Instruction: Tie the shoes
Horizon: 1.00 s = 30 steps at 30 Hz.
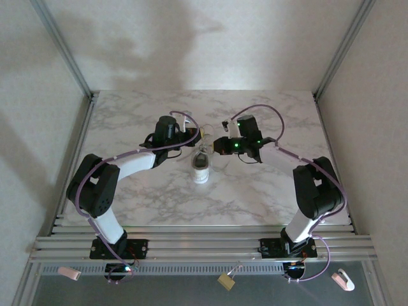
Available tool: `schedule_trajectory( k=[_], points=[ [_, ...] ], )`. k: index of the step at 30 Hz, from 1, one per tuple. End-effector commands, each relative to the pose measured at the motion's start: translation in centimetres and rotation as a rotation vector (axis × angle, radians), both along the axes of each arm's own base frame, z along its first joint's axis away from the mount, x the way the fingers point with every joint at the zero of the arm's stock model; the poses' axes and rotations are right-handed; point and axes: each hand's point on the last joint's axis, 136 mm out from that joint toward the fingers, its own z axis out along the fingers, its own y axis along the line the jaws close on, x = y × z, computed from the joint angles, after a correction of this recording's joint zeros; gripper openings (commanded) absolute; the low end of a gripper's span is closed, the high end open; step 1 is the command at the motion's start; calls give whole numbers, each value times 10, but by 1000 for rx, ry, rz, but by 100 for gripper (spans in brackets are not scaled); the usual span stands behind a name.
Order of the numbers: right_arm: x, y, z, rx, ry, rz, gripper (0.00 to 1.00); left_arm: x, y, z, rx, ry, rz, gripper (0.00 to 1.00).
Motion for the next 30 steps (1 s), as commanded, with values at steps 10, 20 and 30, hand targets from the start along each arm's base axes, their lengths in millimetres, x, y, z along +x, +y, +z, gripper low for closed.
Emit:
schedule_trajectory(
  k=[10, 20, 30],
  points=[
    [-4, -31, 3, -32, -22, -96, 0, 4, 17, -4, 23, -5, 66, 0],
    [0, -69, -37, -258, 64, -250, 0, 2, 28, -5, 27, -6, 86, 0],
    [-3, -55, -18, -202, 1, -156, 3, -1, 22, -3, 15, -5, 47, 0]
  ],
)
